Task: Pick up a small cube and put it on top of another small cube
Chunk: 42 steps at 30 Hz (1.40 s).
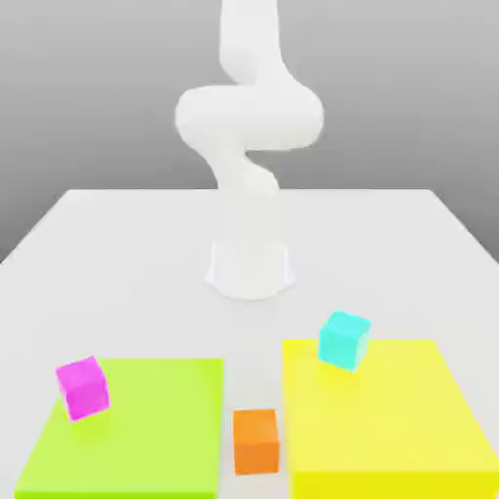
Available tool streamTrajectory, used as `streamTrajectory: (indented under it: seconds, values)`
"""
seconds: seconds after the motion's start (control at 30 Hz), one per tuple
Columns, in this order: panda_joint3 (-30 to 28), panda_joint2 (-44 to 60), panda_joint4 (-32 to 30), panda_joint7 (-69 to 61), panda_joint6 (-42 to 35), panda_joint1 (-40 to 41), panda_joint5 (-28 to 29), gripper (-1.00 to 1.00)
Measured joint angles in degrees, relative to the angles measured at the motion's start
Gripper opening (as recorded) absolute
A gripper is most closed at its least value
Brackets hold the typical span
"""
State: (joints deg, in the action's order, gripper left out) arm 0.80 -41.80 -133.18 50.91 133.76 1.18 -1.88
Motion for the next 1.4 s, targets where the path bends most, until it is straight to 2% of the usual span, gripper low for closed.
streamTrajectory:
  seconds: [0.33, 0.6, 0.83, 1.0, 1.2, 1.23, 1.4]
  values:
    - [4.75, 16.21, -5.6, 22.14, 7.87, 4.45, -5.33, 0.0]
    - [8.92, 28.97, -10.06, 42.41, 14.27, 7.47, -5.56, 0.0]
    - [10.59, 40.28, -14.04, 63.3, 20.06, 8.93, -1.35, 0.0]
    - [7.94, 48.32, -16.84, 79.73, 24.08, 6.98, 3.76, 0.0]
    - [3.8, 60.29, -15.51, 85.77, 33.31, 3.78, 8.43, 0.0]
    - [3.38, 61.57, -15.28, 86.06, 34.36, 3.43, 8.75, -1.0]
    - [3.38, 61.58, -15.28, 86.06, 34.55, 3.43, 8.74, -1.0]
